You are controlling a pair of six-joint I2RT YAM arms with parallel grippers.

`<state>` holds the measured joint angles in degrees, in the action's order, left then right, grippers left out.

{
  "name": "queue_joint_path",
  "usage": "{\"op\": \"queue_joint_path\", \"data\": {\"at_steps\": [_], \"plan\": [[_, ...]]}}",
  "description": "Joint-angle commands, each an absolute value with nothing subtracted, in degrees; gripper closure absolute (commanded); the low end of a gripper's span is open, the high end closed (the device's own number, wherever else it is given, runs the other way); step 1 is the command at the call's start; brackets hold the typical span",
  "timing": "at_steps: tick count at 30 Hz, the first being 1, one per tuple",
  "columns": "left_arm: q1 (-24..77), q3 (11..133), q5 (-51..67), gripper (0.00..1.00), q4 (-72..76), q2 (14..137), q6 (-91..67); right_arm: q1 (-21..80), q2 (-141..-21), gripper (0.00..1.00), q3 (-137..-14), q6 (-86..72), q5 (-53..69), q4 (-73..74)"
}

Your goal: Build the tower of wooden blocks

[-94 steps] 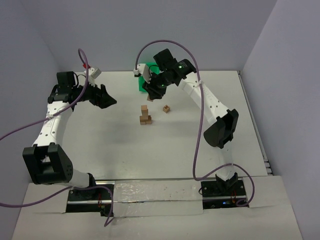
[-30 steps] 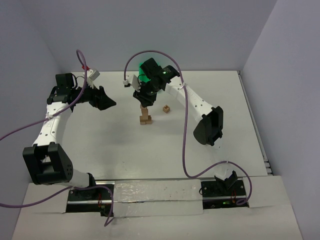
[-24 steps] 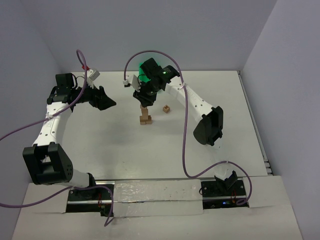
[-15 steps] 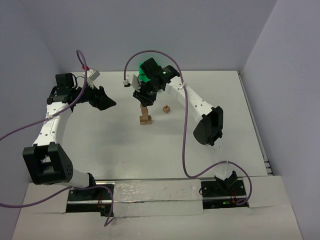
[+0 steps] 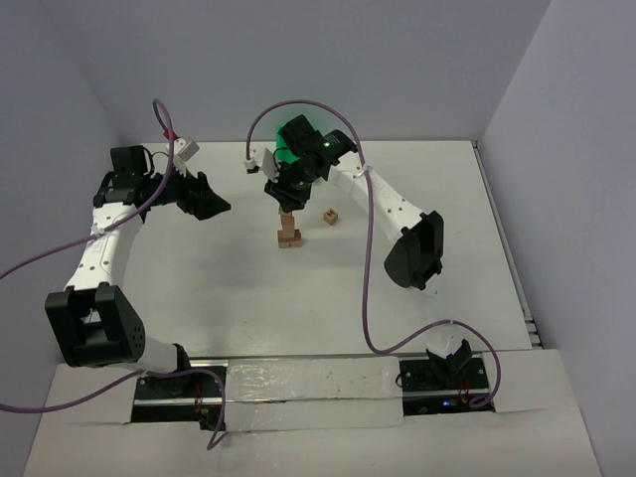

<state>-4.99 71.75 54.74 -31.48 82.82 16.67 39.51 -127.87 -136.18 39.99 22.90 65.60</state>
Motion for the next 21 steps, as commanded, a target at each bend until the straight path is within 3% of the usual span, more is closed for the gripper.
{"op": "queue_joint_path", "data": {"at_steps": [1, 21], "plan": [[-5.36, 72.85, 57.03, 0.03, -31.47, 82.53, 17.67, 40.08, -128.94, 0.67, -136.84, 40.61, 22.41, 63.73], [-5.36, 72.42, 57.06, 0.03, -31.46, 82.70, 18.04, 40.14, -129.38, 0.63, -135.42, 40.60, 21.97, 63.02]]}}
